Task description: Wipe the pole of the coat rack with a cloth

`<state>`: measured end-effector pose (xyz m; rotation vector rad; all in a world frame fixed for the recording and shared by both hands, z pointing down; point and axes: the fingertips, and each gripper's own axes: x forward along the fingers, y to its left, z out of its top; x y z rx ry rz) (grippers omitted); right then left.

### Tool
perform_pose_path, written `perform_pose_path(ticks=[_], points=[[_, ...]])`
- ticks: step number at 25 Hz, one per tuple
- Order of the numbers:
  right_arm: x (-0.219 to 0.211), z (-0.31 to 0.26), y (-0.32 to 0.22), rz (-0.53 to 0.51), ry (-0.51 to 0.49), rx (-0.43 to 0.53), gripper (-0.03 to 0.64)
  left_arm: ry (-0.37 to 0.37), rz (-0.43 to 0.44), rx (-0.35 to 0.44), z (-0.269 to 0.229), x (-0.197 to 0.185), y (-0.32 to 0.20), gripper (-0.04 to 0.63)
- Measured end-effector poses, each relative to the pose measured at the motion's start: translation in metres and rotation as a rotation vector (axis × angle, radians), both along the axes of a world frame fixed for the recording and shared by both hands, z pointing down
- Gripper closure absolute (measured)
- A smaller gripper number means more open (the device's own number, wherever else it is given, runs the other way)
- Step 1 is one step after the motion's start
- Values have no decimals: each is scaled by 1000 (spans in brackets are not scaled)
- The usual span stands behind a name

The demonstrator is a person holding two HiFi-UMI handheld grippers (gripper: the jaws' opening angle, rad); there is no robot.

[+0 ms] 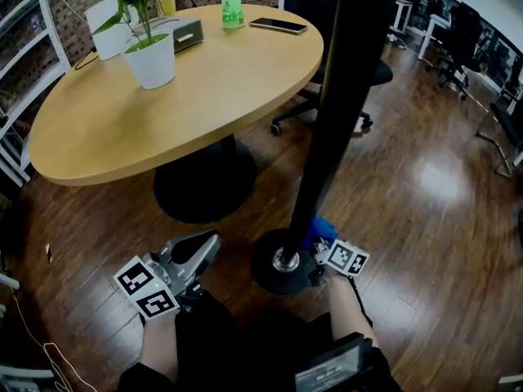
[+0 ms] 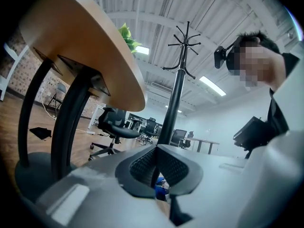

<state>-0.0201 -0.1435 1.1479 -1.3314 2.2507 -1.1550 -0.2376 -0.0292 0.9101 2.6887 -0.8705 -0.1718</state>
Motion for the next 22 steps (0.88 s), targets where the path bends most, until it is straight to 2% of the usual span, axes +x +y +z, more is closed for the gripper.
perform_pose_path(ticks=[3, 6, 9, 12, 16, 22], points=[[0, -62, -3, 8, 3, 117, 595, 6, 4, 10, -9, 2, -2, 594], [-1, -171, 1, 32, -31, 319, 597, 19, 14, 3, -33, 8, -3, 594], [3, -301, 12, 75, 23, 559, 597, 15, 54, 2, -81, 25, -4, 594], [4, -416, 29, 120, 105, 718, 596, 7, 101, 6, -152, 46, -2, 594], [-1, -534, 58, 110, 161, 820, 595, -7, 155, 5, -252, 71, 9, 594], [-55, -656, 125, -116, 254, 843, 595, -24, 205, -12, -387, 90, 47, 594]])
